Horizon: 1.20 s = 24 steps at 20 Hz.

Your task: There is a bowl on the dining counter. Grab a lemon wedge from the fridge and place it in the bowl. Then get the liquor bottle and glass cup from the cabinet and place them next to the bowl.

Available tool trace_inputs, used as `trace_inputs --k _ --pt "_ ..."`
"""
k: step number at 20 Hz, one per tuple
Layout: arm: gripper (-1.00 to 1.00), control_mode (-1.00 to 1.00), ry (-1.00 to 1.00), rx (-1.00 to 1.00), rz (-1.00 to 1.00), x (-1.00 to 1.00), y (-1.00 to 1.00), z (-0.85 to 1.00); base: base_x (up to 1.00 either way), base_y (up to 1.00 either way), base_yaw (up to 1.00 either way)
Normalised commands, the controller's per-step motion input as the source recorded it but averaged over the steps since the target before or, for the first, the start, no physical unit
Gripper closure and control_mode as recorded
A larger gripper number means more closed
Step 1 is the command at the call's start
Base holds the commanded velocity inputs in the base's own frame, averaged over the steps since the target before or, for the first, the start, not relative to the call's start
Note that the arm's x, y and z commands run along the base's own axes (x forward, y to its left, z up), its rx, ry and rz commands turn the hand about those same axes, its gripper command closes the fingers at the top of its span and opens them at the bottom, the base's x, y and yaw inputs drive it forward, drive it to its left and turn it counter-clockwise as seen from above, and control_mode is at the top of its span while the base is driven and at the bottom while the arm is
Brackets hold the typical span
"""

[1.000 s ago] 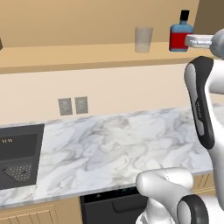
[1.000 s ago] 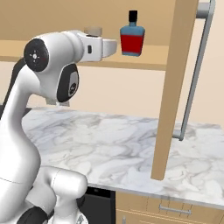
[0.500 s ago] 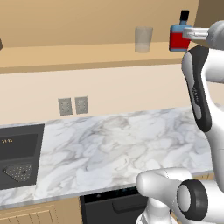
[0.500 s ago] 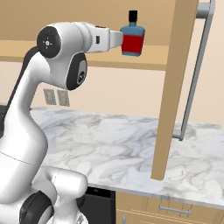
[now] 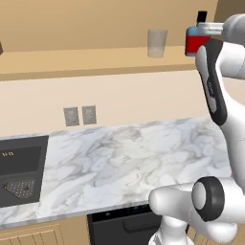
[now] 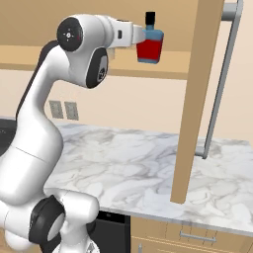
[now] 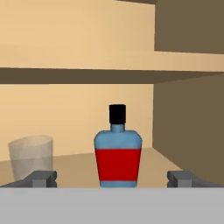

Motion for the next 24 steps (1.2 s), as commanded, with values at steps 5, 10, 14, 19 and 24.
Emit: trace_inputs --k 5,10,14,19,24 --pt "-1.0 -1.0 -0.01 0.0 0.0 0.4 -0.08 0.23 0.0 0.0 0.0" --pt "-1.0 -1.0 0.0 0.0 0.0 0.37 -0.06 0.16 0.0 0.0 0.0" --pt "-1.0 -1.0 0.0 0.0 0.0 0.35 -0.11 0.16 0.0 0.0 0.0" --pt "-1.0 -1.0 0.0 0.0 0.0 0.46 -0.09 0.06 0.0 0.0 0.0" --pt "-1.0 -1.0 0.0 0.0 0.0 0.38 -0.13 -0.17 0.0 0.0 0.0"
